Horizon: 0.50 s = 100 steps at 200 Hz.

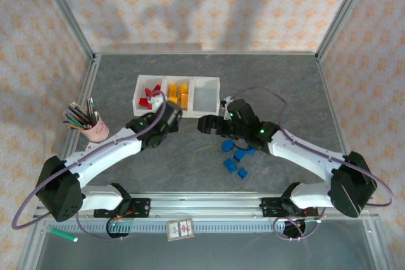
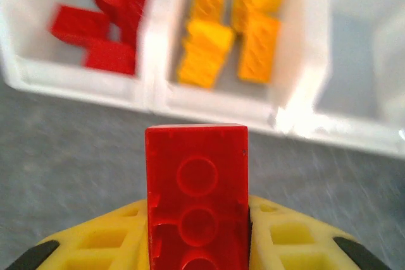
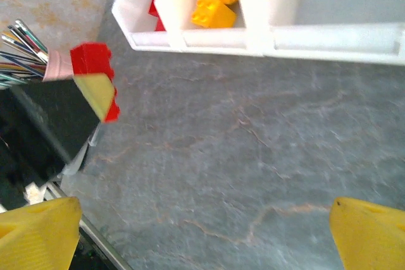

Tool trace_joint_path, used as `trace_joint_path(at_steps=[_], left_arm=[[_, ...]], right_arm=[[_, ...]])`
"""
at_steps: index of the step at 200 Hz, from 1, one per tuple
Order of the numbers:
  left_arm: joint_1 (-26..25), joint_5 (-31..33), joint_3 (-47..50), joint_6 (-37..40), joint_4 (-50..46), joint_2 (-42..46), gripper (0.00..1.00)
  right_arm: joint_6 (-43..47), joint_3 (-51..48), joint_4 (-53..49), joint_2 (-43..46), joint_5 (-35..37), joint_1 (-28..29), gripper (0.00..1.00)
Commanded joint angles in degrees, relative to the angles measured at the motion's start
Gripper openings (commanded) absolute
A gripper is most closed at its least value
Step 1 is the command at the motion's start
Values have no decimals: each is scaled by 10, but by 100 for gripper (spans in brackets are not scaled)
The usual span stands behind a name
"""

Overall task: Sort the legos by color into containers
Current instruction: Place the lego in the container.

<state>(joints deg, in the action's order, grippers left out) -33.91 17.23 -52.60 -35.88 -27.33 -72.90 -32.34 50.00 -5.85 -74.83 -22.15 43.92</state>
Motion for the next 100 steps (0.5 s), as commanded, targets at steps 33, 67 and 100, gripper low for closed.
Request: trace_joint_path(at_steps=[33,67,100], left_arm=[[159,-29,-70,78,59,-90,33],[213,-63,-126,96,92,-189,33],[248,-82,-166,95,105,-253,46]], right_arm=[[12,87,47,-95,9,5,100],[22,126,53,-142,21,5,100],[26,157,49,-169,23,4,100]])
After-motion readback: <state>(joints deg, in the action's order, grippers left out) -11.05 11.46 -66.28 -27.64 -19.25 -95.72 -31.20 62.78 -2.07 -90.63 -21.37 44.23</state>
